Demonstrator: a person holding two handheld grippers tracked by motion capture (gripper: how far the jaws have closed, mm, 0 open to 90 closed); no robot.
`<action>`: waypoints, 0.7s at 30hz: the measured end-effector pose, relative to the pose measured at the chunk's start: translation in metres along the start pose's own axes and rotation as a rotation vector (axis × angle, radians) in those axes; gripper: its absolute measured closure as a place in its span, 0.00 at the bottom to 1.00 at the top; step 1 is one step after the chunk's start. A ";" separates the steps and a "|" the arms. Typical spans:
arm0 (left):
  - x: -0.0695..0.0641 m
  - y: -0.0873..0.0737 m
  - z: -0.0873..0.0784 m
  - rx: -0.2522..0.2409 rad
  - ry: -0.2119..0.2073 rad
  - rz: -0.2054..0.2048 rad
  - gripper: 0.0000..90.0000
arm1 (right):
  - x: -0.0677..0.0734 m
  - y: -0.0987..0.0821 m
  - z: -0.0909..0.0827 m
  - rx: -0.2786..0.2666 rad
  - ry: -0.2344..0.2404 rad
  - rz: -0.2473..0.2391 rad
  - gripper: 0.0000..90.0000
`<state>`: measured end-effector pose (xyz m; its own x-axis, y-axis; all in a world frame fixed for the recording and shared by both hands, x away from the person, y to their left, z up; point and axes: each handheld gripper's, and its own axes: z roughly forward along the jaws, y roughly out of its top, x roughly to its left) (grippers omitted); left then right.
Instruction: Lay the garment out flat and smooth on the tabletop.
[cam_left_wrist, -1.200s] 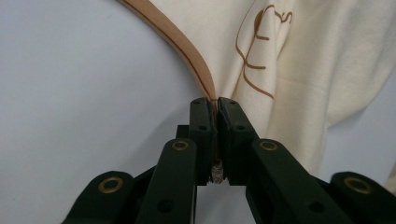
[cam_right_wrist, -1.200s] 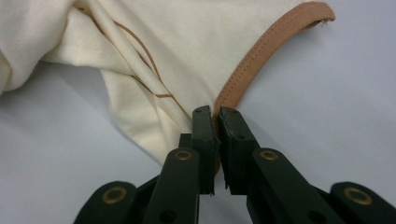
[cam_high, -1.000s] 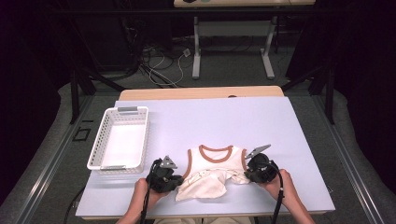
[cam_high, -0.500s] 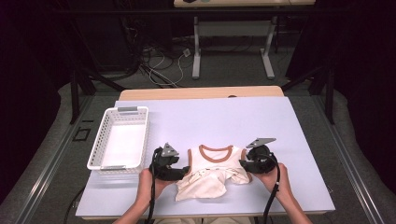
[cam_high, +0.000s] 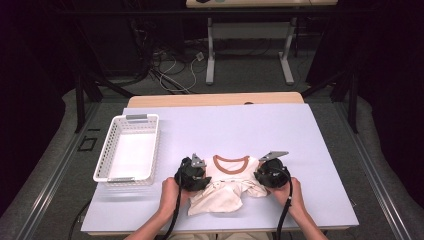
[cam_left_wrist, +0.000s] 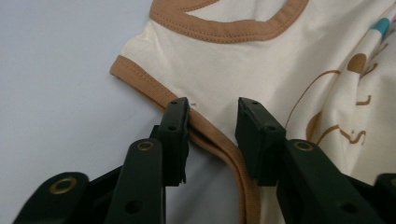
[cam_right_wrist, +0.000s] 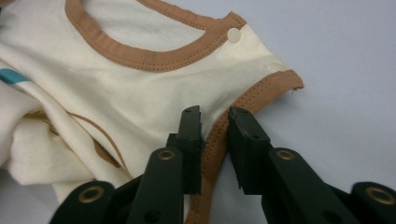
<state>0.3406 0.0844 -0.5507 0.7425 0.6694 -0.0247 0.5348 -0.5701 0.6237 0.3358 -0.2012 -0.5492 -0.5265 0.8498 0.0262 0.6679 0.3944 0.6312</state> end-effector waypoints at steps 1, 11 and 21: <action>0.000 -0.001 0.000 -0.005 0.001 -0.001 0.75 | -0.001 -0.001 0.001 -0.005 0.007 -0.004 0.87; -0.007 -0.004 0.000 -0.032 0.010 0.026 0.97 | -0.002 -0.004 0.000 -0.032 0.027 0.011 0.94; -0.013 -0.011 -0.010 -0.026 0.012 0.004 0.98 | 0.008 -0.005 -0.004 -0.010 -0.030 -0.073 0.94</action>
<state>0.3210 0.0867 -0.5500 0.7396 0.6729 -0.0132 0.5212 -0.5603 0.6437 0.3255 -0.1979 -0.5489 -0.5577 0.8289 -0.0431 0.6231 0.4524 0.6380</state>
